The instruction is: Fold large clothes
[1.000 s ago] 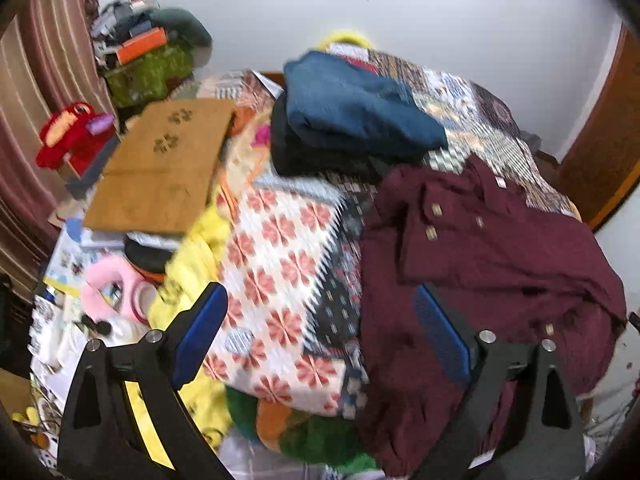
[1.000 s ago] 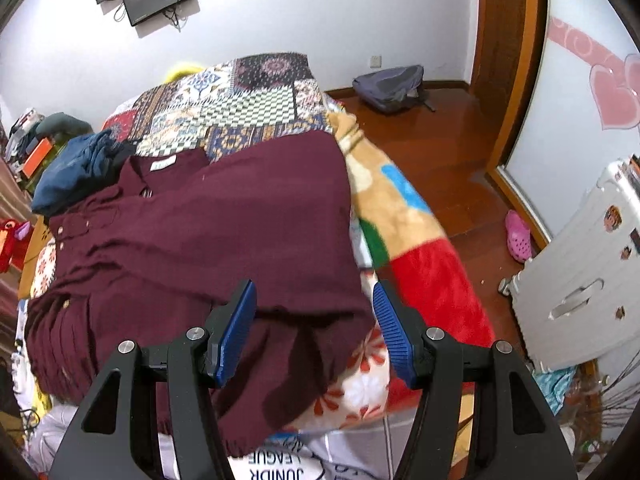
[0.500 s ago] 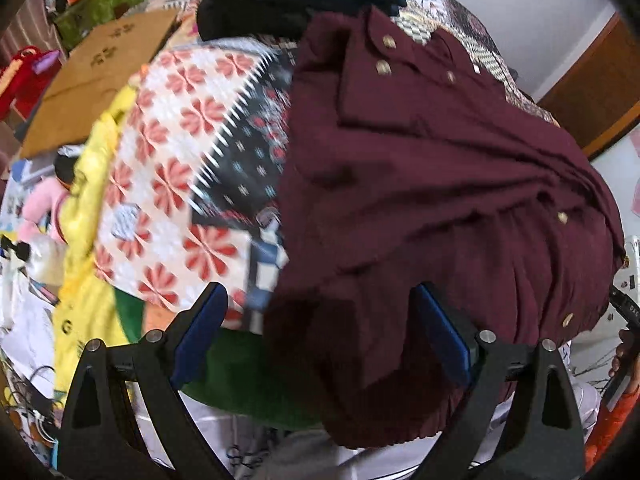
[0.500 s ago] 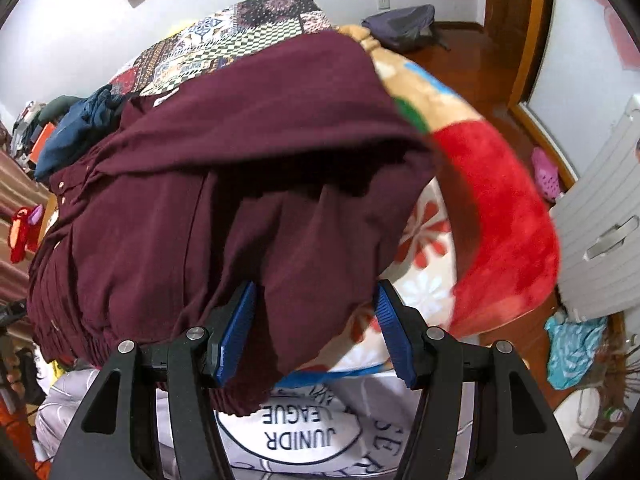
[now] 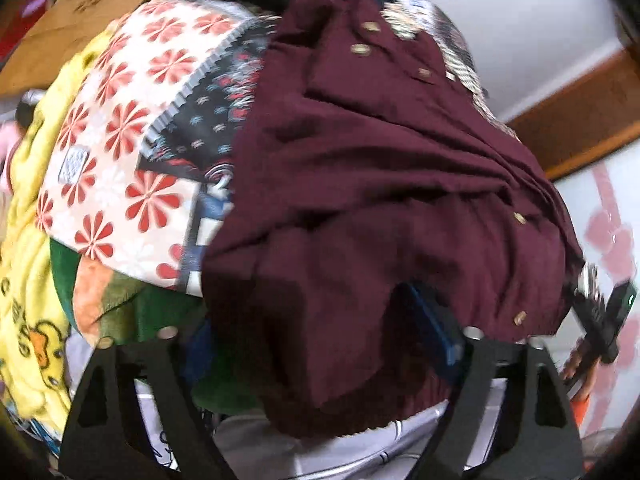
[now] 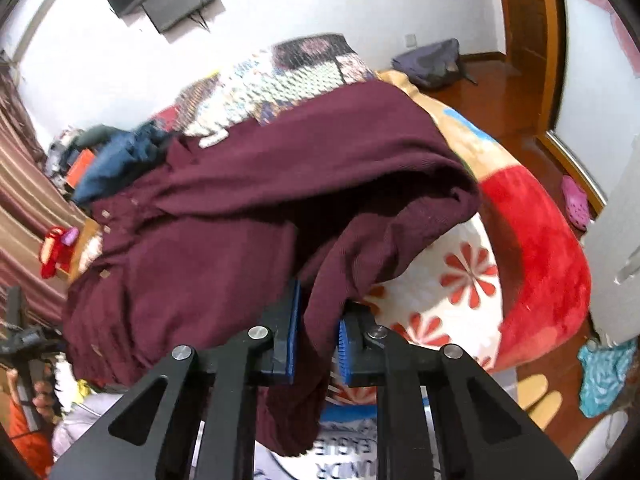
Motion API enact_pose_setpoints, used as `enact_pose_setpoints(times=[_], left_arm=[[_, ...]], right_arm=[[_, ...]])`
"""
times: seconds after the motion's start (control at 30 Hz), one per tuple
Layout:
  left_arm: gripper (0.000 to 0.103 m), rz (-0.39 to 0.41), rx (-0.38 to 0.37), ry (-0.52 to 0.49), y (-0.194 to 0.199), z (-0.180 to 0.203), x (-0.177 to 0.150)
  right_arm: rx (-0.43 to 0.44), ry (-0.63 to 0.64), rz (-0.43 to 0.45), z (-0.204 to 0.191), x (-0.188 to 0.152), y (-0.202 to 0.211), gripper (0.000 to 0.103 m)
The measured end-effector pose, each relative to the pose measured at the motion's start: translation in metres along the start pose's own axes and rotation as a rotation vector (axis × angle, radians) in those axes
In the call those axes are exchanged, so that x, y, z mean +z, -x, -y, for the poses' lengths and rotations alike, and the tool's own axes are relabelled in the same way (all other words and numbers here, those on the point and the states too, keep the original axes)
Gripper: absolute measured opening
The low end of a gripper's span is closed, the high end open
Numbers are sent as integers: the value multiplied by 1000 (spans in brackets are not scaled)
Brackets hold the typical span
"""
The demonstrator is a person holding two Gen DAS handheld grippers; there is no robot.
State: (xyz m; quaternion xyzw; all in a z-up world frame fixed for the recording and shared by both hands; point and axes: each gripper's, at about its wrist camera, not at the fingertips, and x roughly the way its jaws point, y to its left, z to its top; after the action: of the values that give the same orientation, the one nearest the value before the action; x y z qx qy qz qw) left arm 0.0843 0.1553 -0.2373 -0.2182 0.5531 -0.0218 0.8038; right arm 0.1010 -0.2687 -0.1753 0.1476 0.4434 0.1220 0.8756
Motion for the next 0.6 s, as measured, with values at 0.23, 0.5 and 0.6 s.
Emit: enact_pose_setpoints(times=[0.23,0.5,0.6], left_arm=[[18,70,43,-115,19,30,6],[7,231,-59,-65,63,34,73],[7,286,-69,-87,69,47,114]], right_arm=[[90,39,30,-18,25,7,10],[196,52,97,-27,86,2,8],[206,71,126,-31,116,-5,7]])
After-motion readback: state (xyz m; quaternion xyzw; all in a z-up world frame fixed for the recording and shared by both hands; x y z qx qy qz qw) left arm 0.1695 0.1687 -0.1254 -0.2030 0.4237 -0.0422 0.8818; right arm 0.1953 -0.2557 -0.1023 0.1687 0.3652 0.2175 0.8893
